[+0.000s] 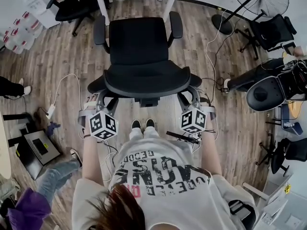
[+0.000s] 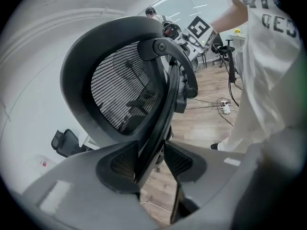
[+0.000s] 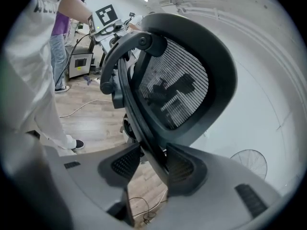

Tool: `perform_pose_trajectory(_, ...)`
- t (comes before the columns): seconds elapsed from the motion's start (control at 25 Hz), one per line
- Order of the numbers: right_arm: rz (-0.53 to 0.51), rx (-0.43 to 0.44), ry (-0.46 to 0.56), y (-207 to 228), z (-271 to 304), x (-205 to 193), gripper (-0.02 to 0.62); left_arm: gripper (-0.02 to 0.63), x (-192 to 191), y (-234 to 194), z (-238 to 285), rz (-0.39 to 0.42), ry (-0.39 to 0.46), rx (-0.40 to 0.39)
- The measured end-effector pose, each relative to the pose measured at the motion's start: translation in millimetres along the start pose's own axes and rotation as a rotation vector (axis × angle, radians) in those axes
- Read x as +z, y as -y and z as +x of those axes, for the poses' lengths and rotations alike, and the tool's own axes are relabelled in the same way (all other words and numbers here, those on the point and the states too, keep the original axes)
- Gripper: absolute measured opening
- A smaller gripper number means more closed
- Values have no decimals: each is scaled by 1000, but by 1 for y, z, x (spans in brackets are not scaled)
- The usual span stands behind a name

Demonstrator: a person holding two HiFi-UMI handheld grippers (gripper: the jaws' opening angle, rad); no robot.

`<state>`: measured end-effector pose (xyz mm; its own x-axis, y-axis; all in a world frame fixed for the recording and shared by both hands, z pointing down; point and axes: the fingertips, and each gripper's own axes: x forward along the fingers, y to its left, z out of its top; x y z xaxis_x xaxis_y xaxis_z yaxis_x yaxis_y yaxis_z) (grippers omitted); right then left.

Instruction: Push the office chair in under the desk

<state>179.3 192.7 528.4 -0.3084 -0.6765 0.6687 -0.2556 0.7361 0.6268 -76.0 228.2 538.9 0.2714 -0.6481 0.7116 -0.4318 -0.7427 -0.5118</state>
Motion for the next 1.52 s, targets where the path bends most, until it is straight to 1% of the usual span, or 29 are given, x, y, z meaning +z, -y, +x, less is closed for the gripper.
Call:
perform_pose_trajectory(0.32, 9, -11, -9, 16, 22, 9, 170, 173, -6, -25, 17, 5, 7, -6)
perform_pose_trajectory(0.56, 16, -14, -12, 28, 32, 10, 170, 173, -2, -38, 23, 4, -1, -12)
perform_pose_trajectory(0.72, 22, -13, -10, 35, 41, 16, 170, 173, -8, -50, 34, 17, 13, -13)
perform_pose_trajectory(0.96, 33, -21, -11, 42, 54, 29, 170, 174, -17, -70, 41, 16, 11, -24)
perform_pose_trajectory(1.2, 43, -25, -17, 51, 65, 31, 170, 173, -18, -81, 50, 35, 27, -14)
perform_pose_trajectory(1.52, 62, -38, -23, 62, 84, 47, 170, 175, -29, -110, 63, 53, 42, -22)
